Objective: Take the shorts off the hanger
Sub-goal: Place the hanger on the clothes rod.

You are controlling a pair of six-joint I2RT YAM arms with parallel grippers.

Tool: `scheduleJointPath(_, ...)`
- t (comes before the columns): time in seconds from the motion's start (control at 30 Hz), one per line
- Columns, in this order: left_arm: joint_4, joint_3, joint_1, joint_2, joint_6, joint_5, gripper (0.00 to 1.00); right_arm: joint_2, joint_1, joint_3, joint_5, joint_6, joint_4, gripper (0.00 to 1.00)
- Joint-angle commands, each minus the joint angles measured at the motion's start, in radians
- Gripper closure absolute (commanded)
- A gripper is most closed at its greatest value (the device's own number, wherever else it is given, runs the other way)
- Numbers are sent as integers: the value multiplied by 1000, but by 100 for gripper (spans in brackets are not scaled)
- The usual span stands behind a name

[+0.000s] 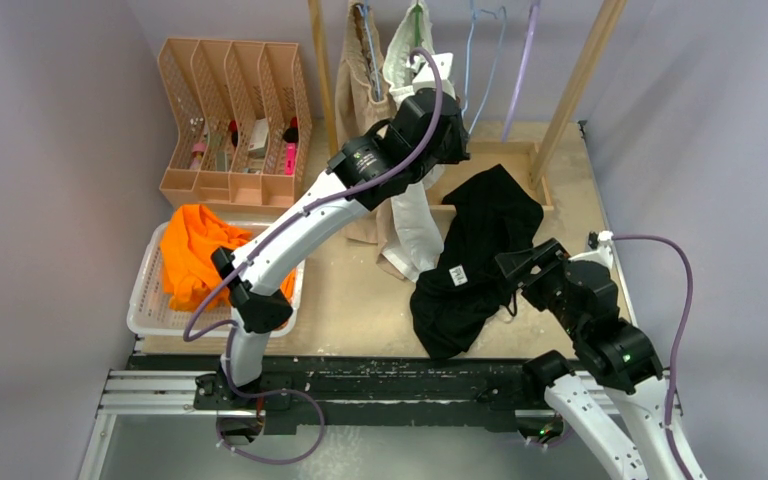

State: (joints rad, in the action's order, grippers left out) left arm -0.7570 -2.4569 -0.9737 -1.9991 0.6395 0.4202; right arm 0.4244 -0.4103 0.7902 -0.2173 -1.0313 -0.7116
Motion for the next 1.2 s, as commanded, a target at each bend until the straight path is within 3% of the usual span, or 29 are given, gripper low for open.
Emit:
scheduleJointPath(0.0,58,-19,0,7,17,-86,100,0,-1,3,-10,8,23,30)
scheduleJointPath(0.83,56,-81,1,-14,4,-112,100,44,-1,26,14,8,50,30)
scheduleJointPath(1.17,66,-12,0,-11,24,-84,100,-28,-1,15,-9,-23,7,30)
